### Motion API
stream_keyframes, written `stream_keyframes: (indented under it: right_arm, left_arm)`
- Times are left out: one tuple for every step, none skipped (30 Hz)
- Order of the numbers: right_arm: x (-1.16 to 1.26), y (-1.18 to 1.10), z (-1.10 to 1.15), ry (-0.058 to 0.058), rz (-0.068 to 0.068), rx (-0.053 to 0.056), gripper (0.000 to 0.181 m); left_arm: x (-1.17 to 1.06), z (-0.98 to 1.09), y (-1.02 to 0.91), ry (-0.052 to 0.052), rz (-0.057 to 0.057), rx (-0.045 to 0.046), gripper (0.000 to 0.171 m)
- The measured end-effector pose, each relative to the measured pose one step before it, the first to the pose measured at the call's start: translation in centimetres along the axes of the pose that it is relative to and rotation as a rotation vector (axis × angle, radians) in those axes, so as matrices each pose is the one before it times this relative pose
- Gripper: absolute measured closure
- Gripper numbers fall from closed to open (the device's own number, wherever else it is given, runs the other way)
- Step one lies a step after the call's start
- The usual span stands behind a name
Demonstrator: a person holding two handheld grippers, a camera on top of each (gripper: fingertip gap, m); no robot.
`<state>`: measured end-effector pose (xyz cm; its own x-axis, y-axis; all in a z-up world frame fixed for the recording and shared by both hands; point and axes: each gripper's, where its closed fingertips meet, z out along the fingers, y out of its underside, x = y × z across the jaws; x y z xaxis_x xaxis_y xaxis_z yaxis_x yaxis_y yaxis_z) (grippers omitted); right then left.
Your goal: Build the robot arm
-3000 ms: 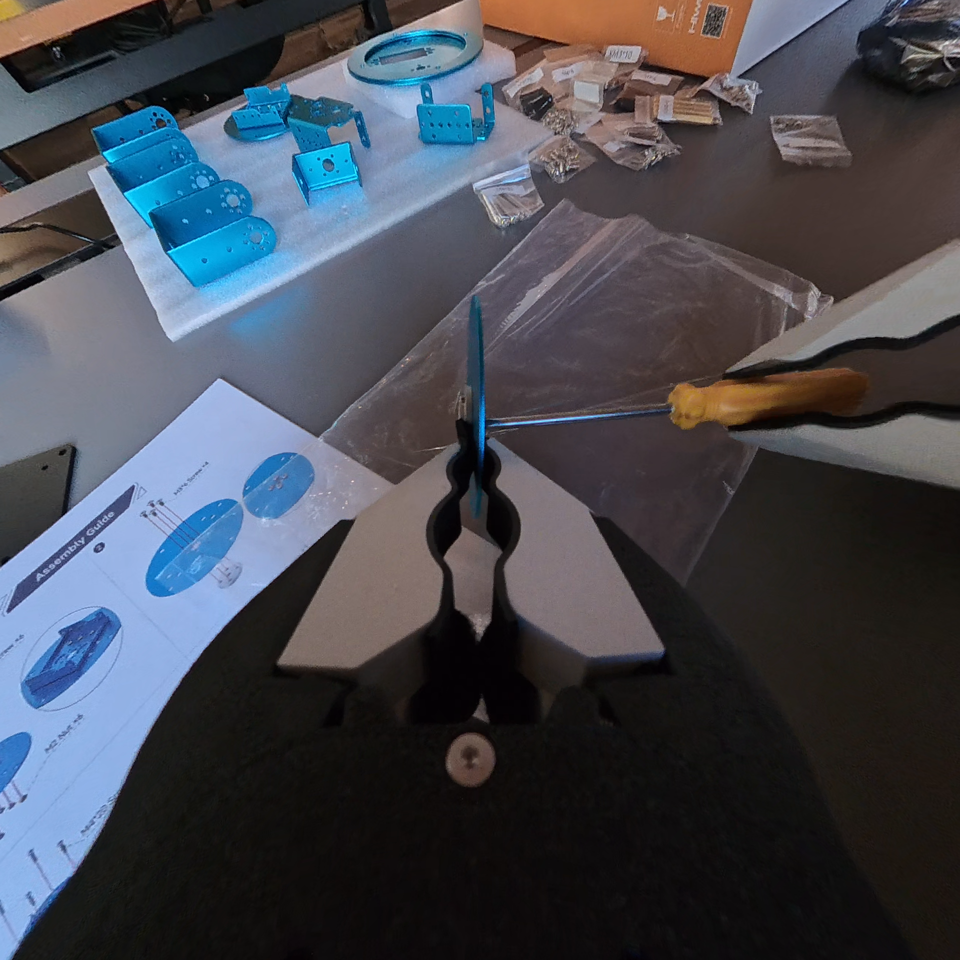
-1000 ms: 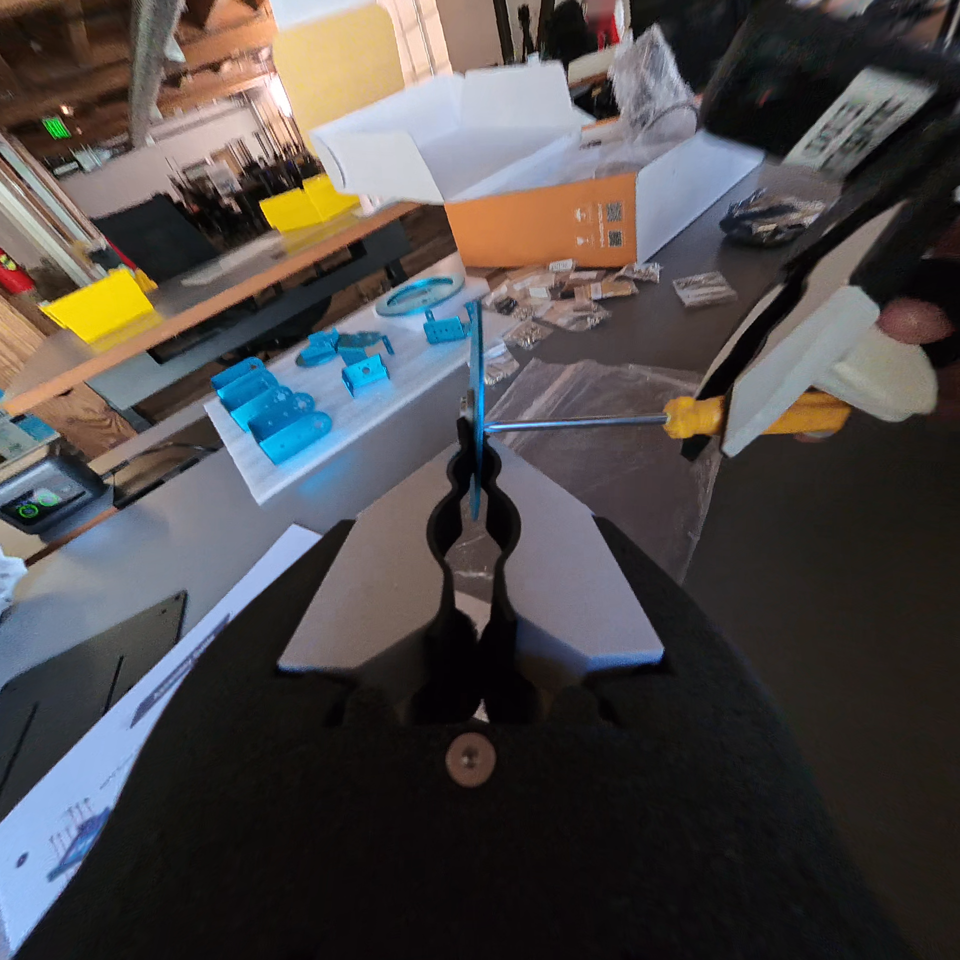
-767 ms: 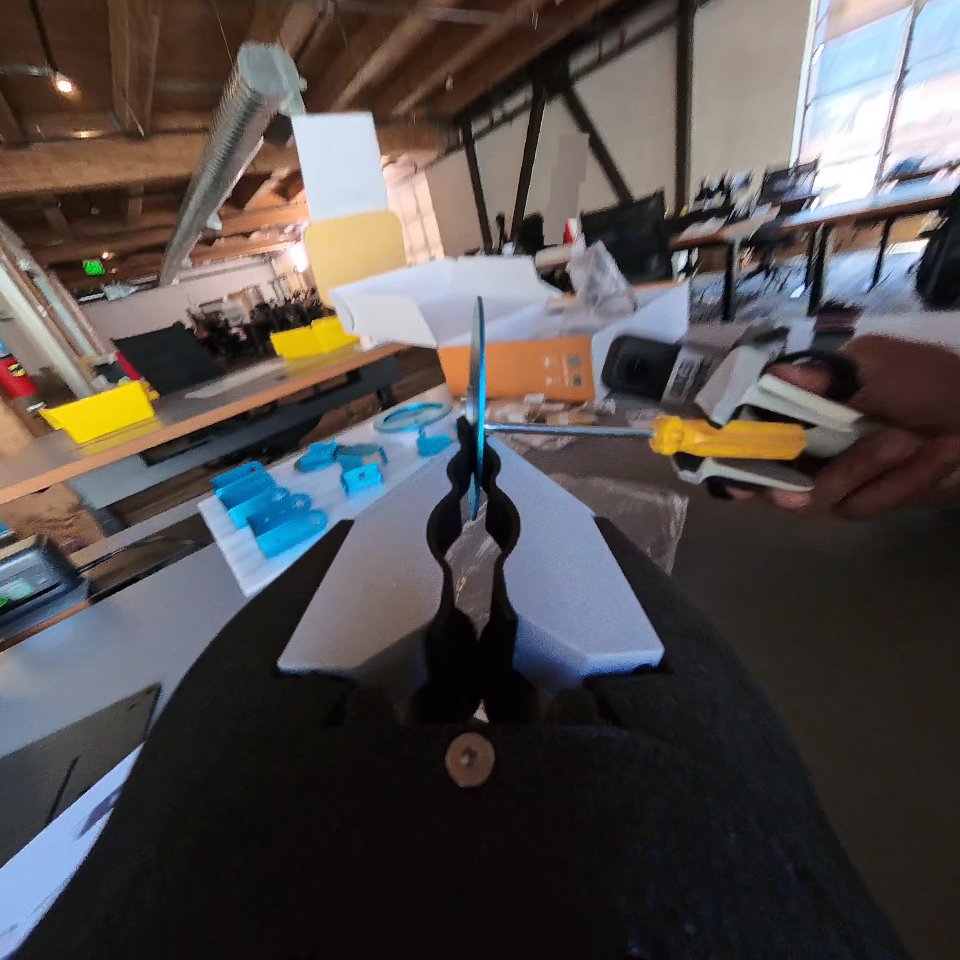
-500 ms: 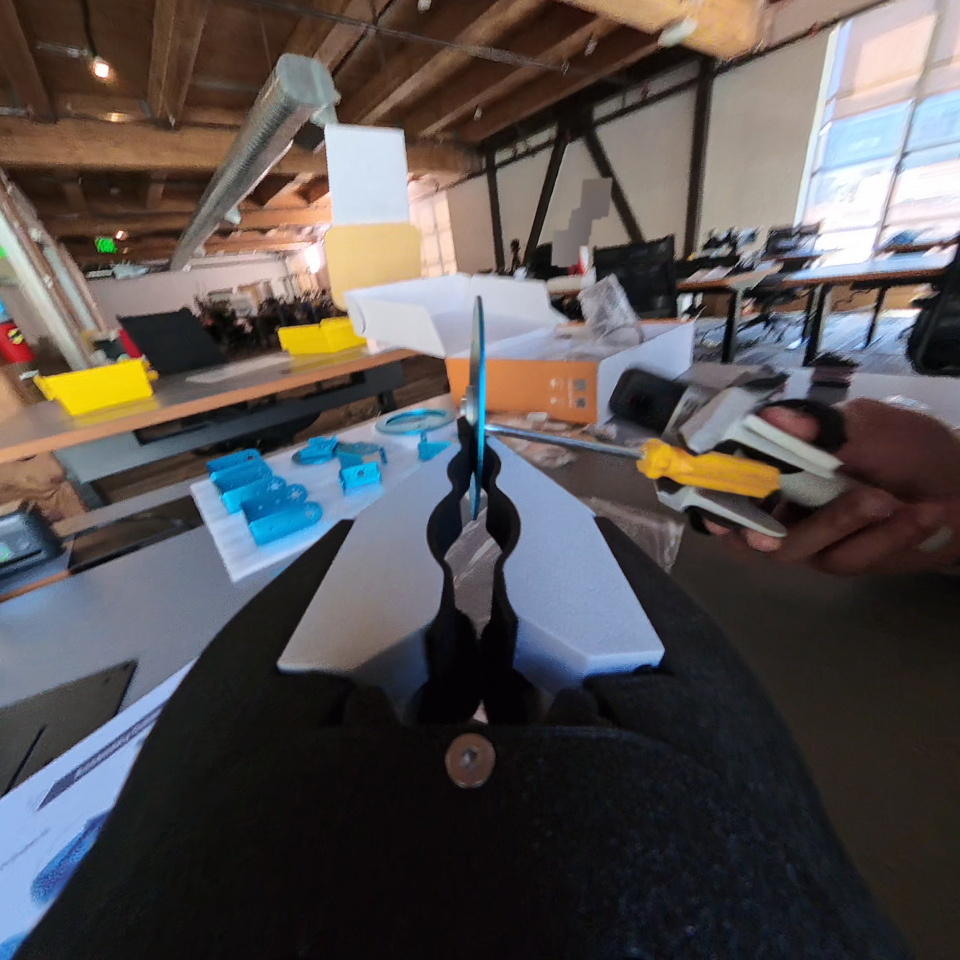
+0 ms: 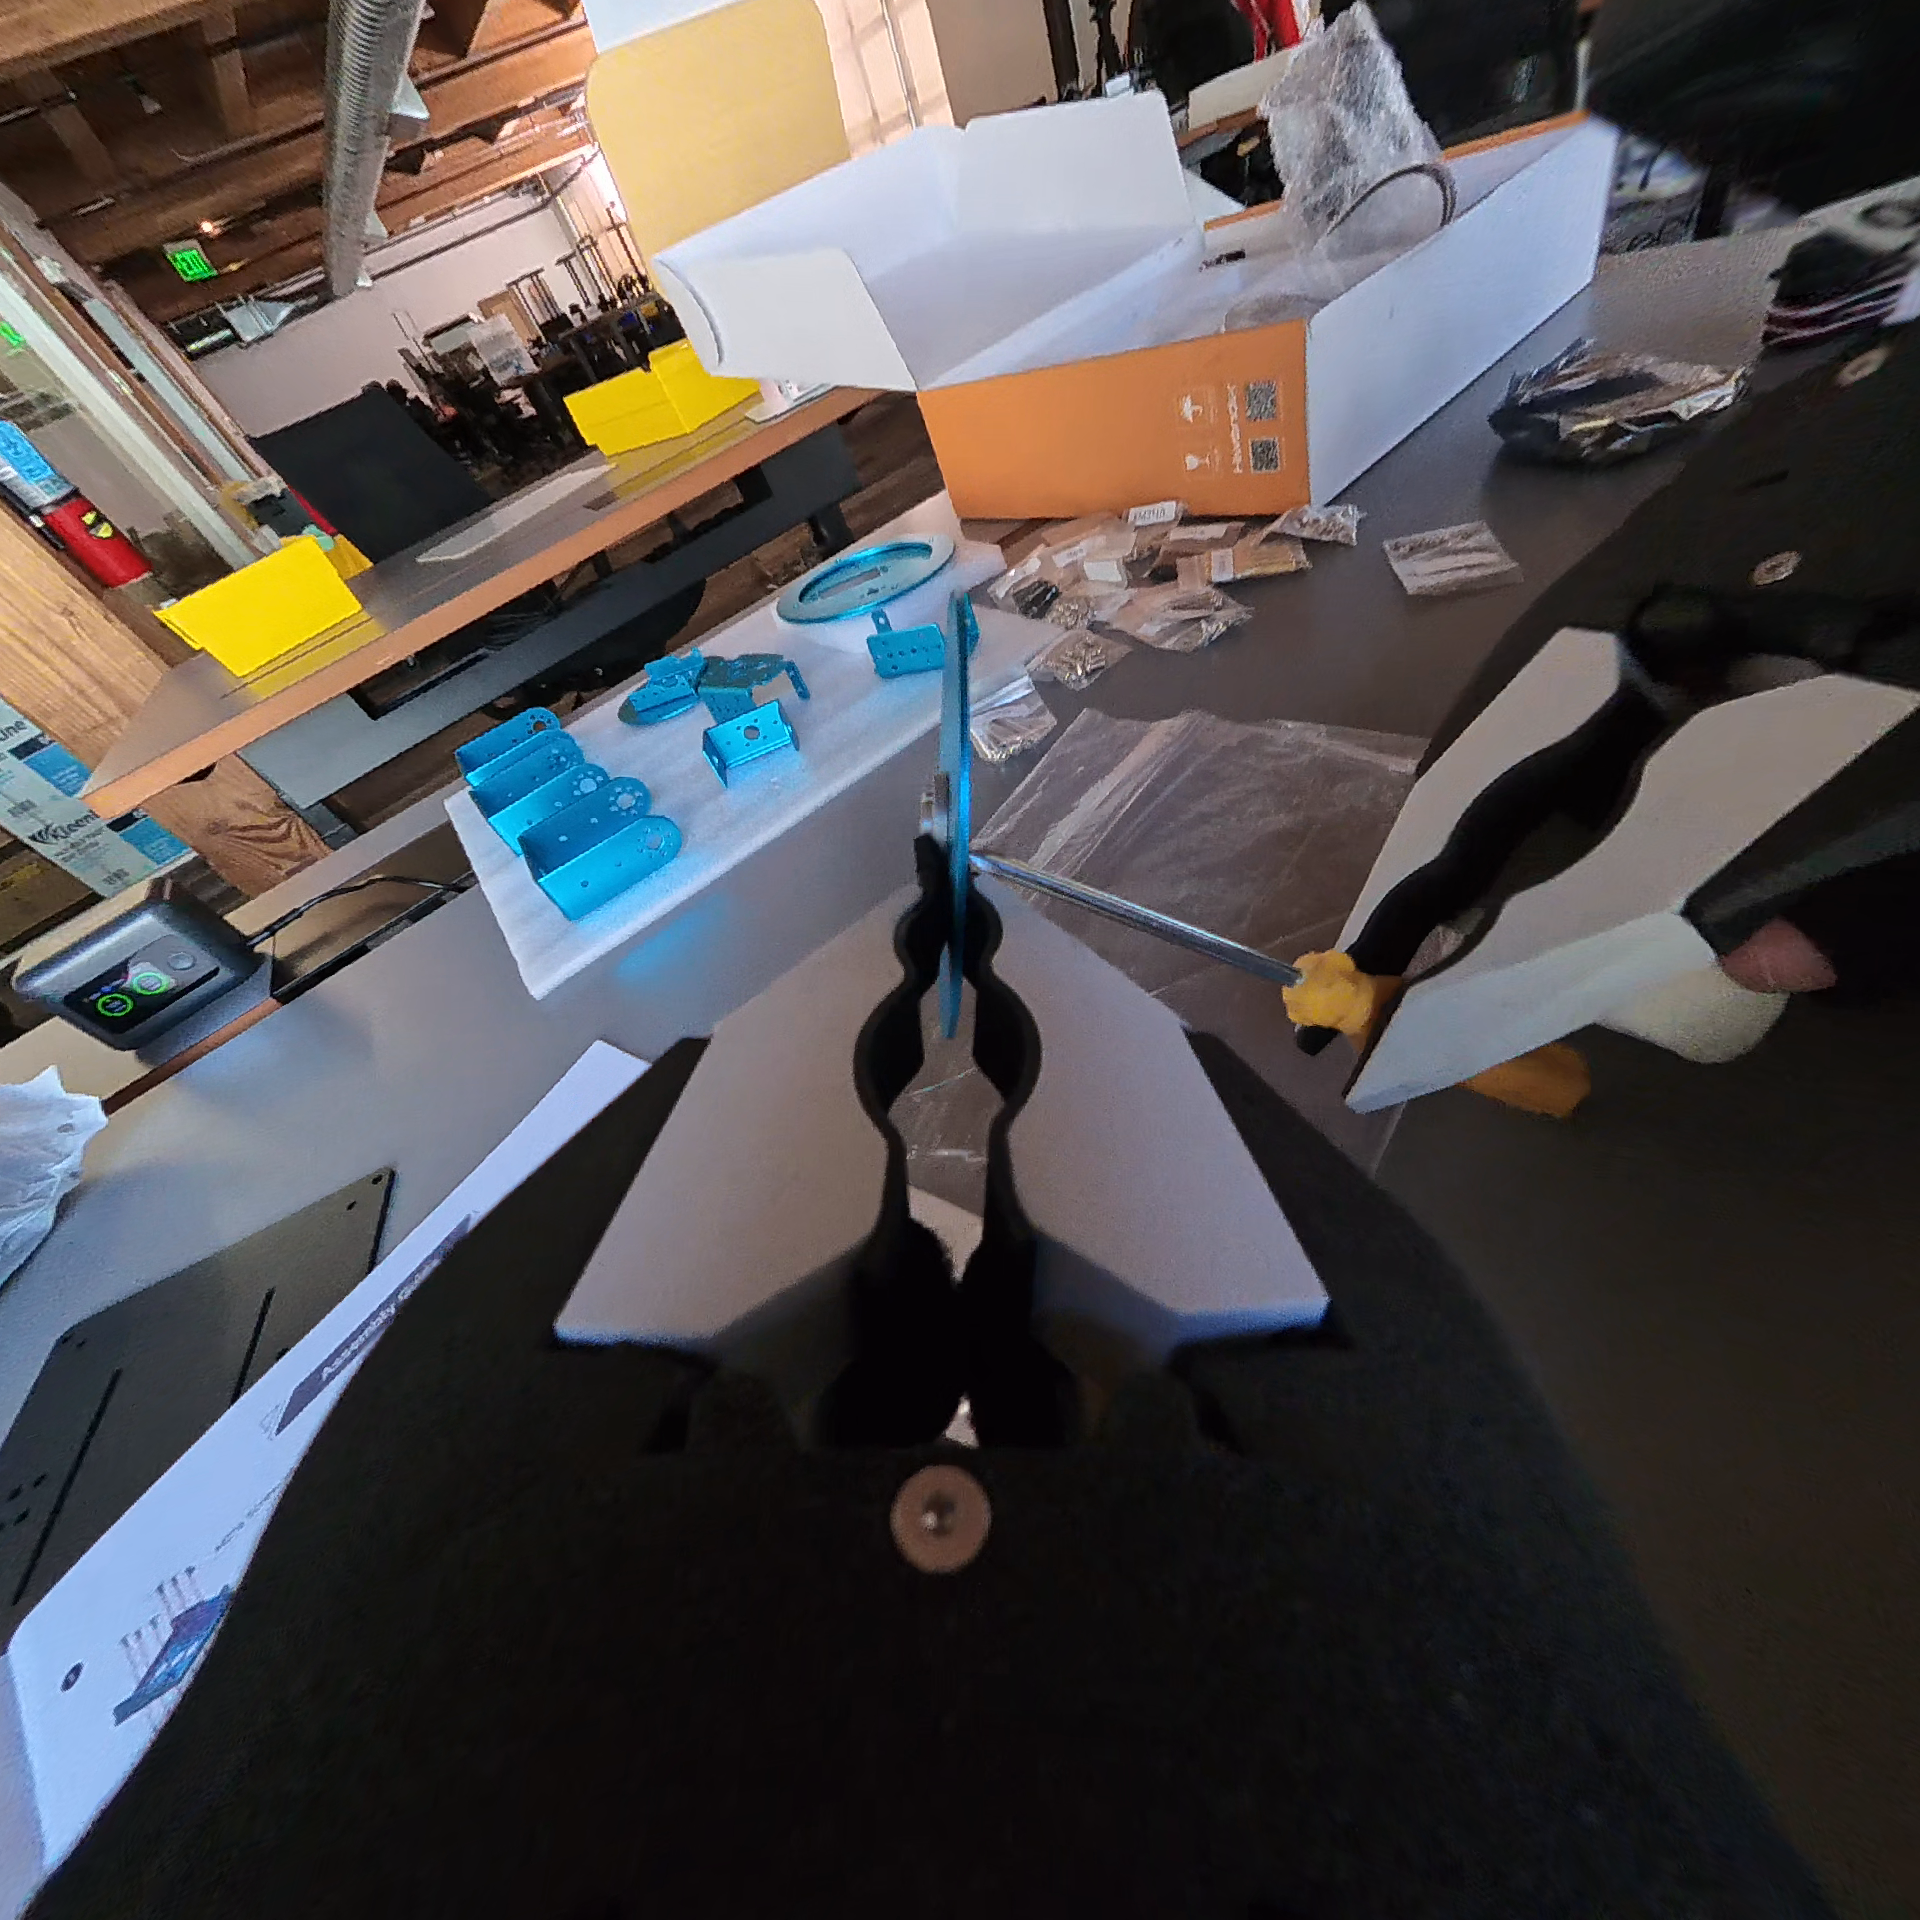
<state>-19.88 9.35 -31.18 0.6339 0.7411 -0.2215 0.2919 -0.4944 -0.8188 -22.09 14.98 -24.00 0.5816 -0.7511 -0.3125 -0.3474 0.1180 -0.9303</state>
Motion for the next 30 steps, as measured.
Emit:
stream_keyframes:
  right_arm:
    - [0.241,0.037,0.027,0.0364,-0.0305,-0.0043,0.164]
    - [0.5,0.197,0.052,0.0566,-0.0333,-0.014,0.164]
    - [0.767,0.595,0.141,0.0774,-0.048,-0.0398,0.163]
    - [0.709,0.894,0.284,0.0814,-0.0604,-0.0581,0.162]
    - [0.153,0.266,0.193,0.0535,-0.0525,-0.0217,0.162]
    - [-0.135,-0.116,-0.144,0.0335,-0.0521,0.0105,0.164]
    - [0.006,-0.205,-0.109,0.0388,-0.0472,0.0109,0.165]
    - [-0.048,-0.07,0.005,0.0189,-0.0293,0.0012,0.165]
    - [-0.094,0.192,0.125,-0.0004,-0.0093,-0.016,0.164]
    - [0.007,-0.017,-0.037,-0.0137,0.02,-0.0014,0.165]
    - [-0.135,0.007,-0.154,-0.0372,0.048,-0.0008,0.165]
    - [-0.046,0.014,-0.216,-0.0329,0.0488,0.0032,0.165]
    - [0.095,-0.173,-0.368,-0.0154,0.0225,0.0192,0.165]
    - [0.259,-0.422,-0.521,-0.0015,0.0154,0.0285,0.165]
    - [0.099,-0.497,-0.475,-0.0125,0.0165,0.0297,0.165]
    - [-0.21,-0.558,-0.348,-0.042,0.0417,0.0372,0.165]
    - [-0.506,-0.452,-0.168,-0.0676,0.0587,0.0337,0.165]
    - [-0.033,-0.145,-0.027,-0.0332,0.0577,0.0171,0.165]
    - [0.228,0.167,0.09,-0.0077,0.0291,-0.0016,0.165]
    - [0.316,0.136,0.066,0.0083,0.0051,-0.0003,0.165]
    - [0.188,-0.079,-0.032,0.0055,0.0035,0.0078,0.165]
    - [0.037,-0.153,-0.077,-0.0007,0.0042,0.0094,0.165]
    - [0.029,0.005,0.02,0.0013,0.0001,0.0016,0.165]
    - [0.074,0.08,0.029,0.0046,-0.0011,-0.0028,0.165]
    - [-0.023,0.001,-0.022,0.0006,-0.0015,0.0008,0.165]
    - [-0.024,-0.096,-0.061,0.0023,-0.0028,0.0064,0.165]
    - [0.103,-0.148,-0.103,0.0094,-0.0034,0.0088,0.165]
    - [0.038,-0.076,-0.023,0.0012,-0.0004,0.004,0.165]
    - [-0.023,0.037,0.028,-0.005,0.0059,-0.002,0.165]
    - [0.04,-0.107,-0.045,0.0015,0.0015,0.0059,0.165]
  left_arm:
    - [-0.064,0.057,0.245,-0.0008,-0.0001,-0.01139,0.17]
    - [-0.064,0.067,0.227,-0.0013,-0.0026,-0.01077,0.17]
    - [0.055,0.073,0.176,0.0064,-0.006,-0.00836,0.17]
    - [0.089,0.064,0.138,0.0067,-0.0062,-0.00596,0.169]
    - [0.073,0.089,0.153,0.0036,-0.0037,-0.00811,0.169]
    - [0.175,0.124,0.214,0.0097,-0.0022,-0.01203,0.169]
    - [0.147,0.123,0.188,0.0065,-0.0009,-0.01075,0.169]
    - [0.003,0.038,0.074,-0.0037,0.0029,-0.00548,0.17]
    - [-0.131,-0.077,-0.07,-0.0066,0.0025,0.00375,0.17]
    - [-0.179,-0.128,-0.104,0.0,-0.0117,0.00852,0.169]
    - [-0.373,-0.1,0.038,-0.0048,-0.0288,0.0019,0.169]
    - [-0.493,-0.083,0.195,-0.0102,-0.0333,-0.00462,0.169]
    - [-0.414,-0.07,0.254,-0.0036,-0.0327,-0.00516,0.169]
    - [-0.434,-0.03,0.345,-0.0042,-0.0412,-0.01059,0.169]
    - [-0.316,0.028,0.421,0.0022,-0.0376,-0.0154,0.17]
    - [-0.113,0.089,0.464,0.0123,-0.0264,-0.0199,0.17]
    - [-0.058,0.097,0.359,0.0089,-0.0167,-0.01662,0.17]
    - [-0.01,0.121,0.311,0.0049,-0.007,-0.01407,0.17]
    - [0.225,0.16,0.389,0.017,-0.0042,-0.01939,0.17]
    - [0.325,0.168,0.309,0.0214,-0.0099,-0.01413,0.17]
    - [0.232,0.108,0.205,0.0127,-0.0026,-0.01082,0.17]
    - [0.124,0.053,0.071,0.0031,0.0064,-0.00489,0.169]
    - [0.06,0.052,0.069,0.0016,0.0045,-0.00554,0.169]
    - [-0.026,0.057,0.07,-0.002,-0.0008,-0.00554,0.169]
    - [-0.001,0.048,0.047,0.0015,-0.0012,-0.00403,0.169]
    - [0.042,0.025,0.037,0.0038,-0.0002,-0.00335,0.169]
    - [-0.028,0.018,0.011,-0.0017,-0.0008,-0.0007,0.17]
    - [0.027,0.007,0.006,0.0019,-0.0002,-0.0008,0.17]
    - [0.06,0.035,0.044,0.005,0.0004,-0.00343,0.169]
    - [0.01,0.043,0.042,0.0003,0.001,-0.00365,0.169]
